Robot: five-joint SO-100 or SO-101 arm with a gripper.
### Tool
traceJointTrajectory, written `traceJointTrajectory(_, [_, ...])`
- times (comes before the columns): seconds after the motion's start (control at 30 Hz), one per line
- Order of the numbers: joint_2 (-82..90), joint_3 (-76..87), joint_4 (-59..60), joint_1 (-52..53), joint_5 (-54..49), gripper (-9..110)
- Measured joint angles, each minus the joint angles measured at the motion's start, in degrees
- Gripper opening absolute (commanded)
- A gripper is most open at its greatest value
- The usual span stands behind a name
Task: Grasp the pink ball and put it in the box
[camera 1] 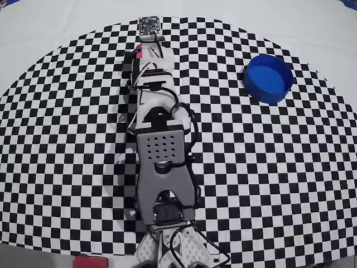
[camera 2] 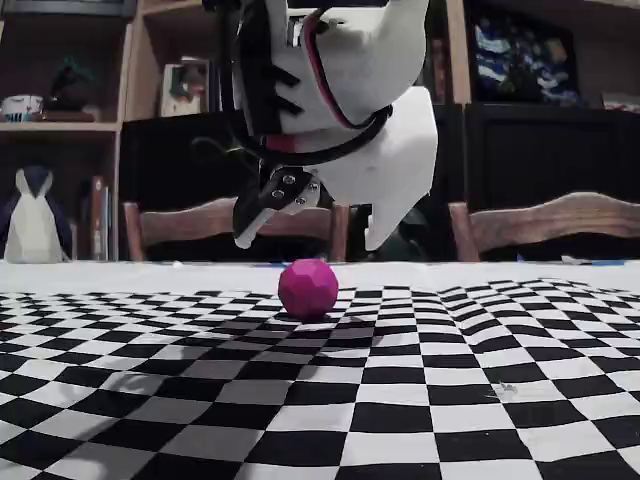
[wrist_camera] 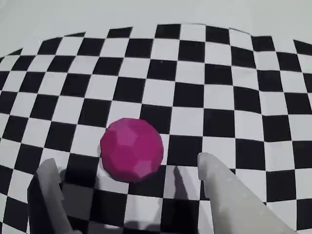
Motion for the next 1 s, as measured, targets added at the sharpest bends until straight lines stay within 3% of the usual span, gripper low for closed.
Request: traceJointTrajectory(1.0, [-10.81,-14.06,2.29,0.44,0.0,34])
